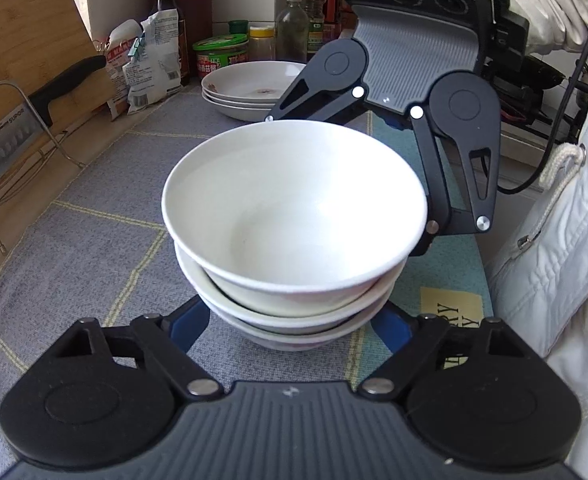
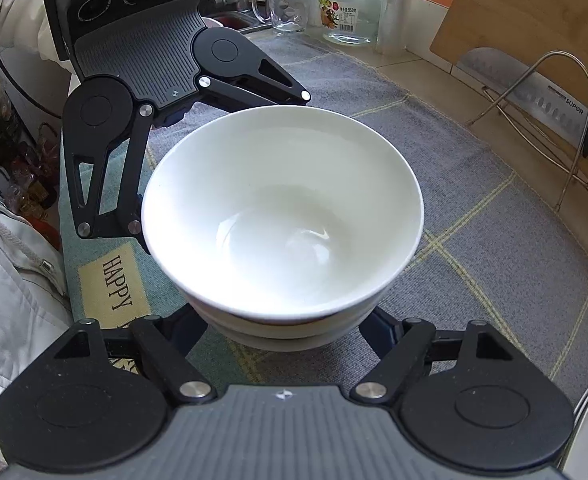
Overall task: Organize plates and bowls
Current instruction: 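Lift and carry the bowl stack with both tools toward the plate stack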
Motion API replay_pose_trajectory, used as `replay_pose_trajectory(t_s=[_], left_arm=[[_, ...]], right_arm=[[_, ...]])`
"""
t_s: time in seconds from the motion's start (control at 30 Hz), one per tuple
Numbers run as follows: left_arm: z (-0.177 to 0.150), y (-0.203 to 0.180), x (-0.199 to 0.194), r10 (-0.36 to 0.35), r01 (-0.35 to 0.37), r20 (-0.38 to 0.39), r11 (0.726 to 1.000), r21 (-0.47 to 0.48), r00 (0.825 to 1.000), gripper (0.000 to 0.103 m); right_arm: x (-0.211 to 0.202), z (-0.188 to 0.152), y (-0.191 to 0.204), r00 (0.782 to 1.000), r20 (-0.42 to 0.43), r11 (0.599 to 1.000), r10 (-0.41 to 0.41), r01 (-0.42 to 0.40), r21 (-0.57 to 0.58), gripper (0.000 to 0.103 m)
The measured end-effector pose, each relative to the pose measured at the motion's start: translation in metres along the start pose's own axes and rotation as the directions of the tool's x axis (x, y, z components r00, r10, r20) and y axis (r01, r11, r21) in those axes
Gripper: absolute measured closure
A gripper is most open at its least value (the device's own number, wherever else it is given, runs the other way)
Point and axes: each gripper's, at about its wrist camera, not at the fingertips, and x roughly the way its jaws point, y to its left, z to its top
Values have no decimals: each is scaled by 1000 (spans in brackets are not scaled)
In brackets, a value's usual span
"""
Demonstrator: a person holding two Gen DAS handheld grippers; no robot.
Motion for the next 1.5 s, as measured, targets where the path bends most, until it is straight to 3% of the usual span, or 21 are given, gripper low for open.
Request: replay_pose_trajectory(t_s=[0.5, 0.93, 1.2, 1.5], left_arm=[[5, 2, 0, -27, 28, -25, 1000, 10, 999, 17], [10, 2, -4, -9, 9, -34, 1000, -2, 999, 17], [44, 5, 4, 17, -17, -23, 1000, 9, 1000, 17], [100, -3, 48, 34, -34, 9, 999, 28, 999, 17]], right_arm=[[2, 3, -2, 1000, -13, 1000, 7, -7, -3, 18], [-9, 4, -4, 1000, -22, 1000, 20, -20, -8, 18], [-44, -5, -24, 1000, -12, 1000, 12, -12, -25, 18], [-90, -38, -70, 1000, -8, 999, -20, 20, -43, 18]])
